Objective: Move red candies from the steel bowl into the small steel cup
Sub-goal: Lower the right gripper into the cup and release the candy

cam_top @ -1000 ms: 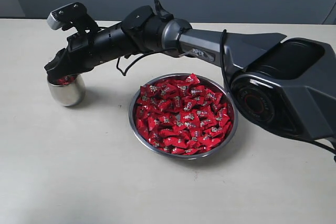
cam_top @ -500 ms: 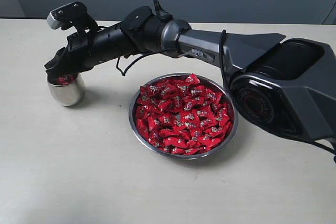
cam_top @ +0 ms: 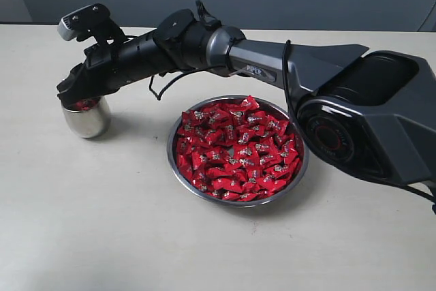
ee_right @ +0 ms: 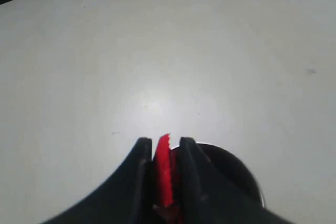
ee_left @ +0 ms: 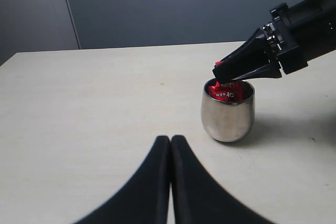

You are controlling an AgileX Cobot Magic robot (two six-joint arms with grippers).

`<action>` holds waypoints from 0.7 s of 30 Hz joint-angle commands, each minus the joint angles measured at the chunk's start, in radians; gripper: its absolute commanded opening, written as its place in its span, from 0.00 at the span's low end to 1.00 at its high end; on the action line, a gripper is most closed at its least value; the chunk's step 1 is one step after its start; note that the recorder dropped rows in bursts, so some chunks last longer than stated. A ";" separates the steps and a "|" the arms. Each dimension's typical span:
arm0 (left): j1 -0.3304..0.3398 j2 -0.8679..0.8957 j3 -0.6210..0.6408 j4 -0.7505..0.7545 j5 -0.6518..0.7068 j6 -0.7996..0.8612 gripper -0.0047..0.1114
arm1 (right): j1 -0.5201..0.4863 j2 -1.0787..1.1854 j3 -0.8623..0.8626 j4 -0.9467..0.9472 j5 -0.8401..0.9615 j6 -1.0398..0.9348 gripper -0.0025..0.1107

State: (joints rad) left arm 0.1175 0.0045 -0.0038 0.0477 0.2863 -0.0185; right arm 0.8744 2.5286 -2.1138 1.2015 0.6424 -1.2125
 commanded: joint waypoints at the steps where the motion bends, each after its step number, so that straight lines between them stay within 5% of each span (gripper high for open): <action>1: 0.001 -0.004 0.004 -0.002 -0.002 -0.001 0.04 | -0.001 -0.005 -0.005 -0.011 0.009 -0.003 0.36; 3: 0.001 -0.004 0.004 -0.002 -0.002 -0.001 0.04 | -0.001 -0.005 -0.005 -0.011 0.005 0.003 0.46; 15: 0.001 -0.004 0.004 -0.002 -0.002 -0.001 0.04 | -0.001 -0.025 -0.005 -0.022 0.000 0.071 0.44; 17: 0.001 -0.004 0.004 -0.002 -0.002 -0.001 0.04 | -0.007 -0.047 -0.005 -0.053 0.002 0.111 0.30; 19: 0.001 -0.004 0.004 -0.002 -0.002 -0.001 0.04 | -0.009 -0.070 -0.005 -0.159 0.004 0.158 0.01; 21: 0.001 -0.004 0.004 -0.002 -0.002 -0.001 0.04 | -0.009 -0.093 -0.005 -0.245 0.006 0.201 0.02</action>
State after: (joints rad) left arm 0.1175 0.0045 -0.0038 0.0477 0.2863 -0.0185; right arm 0.8726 2.4661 -2.1138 1.0355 0.6424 -1.0461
